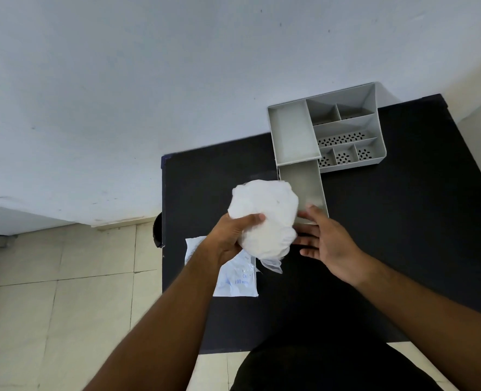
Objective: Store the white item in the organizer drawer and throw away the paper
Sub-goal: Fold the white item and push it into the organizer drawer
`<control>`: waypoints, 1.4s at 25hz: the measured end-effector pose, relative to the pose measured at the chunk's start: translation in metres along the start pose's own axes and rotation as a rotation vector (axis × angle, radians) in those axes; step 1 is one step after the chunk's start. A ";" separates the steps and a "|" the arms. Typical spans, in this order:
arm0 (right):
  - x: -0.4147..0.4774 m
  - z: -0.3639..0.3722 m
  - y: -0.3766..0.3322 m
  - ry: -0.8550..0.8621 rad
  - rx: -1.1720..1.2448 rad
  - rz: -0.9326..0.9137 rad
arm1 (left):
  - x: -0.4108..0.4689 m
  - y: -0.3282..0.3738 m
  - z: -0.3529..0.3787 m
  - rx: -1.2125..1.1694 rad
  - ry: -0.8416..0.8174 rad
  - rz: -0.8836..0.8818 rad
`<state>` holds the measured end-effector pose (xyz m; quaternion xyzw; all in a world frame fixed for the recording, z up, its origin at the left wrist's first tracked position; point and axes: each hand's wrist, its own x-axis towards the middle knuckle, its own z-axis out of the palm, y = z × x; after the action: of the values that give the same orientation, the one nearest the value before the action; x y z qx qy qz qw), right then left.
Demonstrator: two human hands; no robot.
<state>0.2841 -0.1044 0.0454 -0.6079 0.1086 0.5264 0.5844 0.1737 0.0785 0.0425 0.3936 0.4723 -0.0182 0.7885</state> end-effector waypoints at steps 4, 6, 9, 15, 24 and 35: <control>0.001 -0.002 -0.019 -0.055 -0.049 -0.191 | 0.010 -0.001 0.033 0.072 0.000 0.037; 0.006 -0.011 -0.025 0.012 -0.169 -0.274 | 0.018 -0.003 0.048 0.177 0.068 0.085; 0.017 -0.023 -0.034 0.147 -0.338 -0.363 | 0.032 -0.007 0.068 0.406 0.181 0.176; 0.050 -0.039 -0.037 0.272 -0.655 -0.419 | 0.055 -0.014 0.091 0.869 0.399 0.342; 0.073 -0.036 -0.035 0.352 -1.010 -0.513 | 0.064 -0.017 0.100 0.986 0.505 0.418; 0.084 -0.034 -0.040 0.425 -0.890 -0.615 | 0.070 -0.016 0.104 0.900 0.488 0.564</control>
<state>0.3672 -0.0801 -0.0034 -0.8910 -0.1901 0.1937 0.3640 0.2824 0.0249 0.0048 0.7932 0.4629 0.0848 0.3865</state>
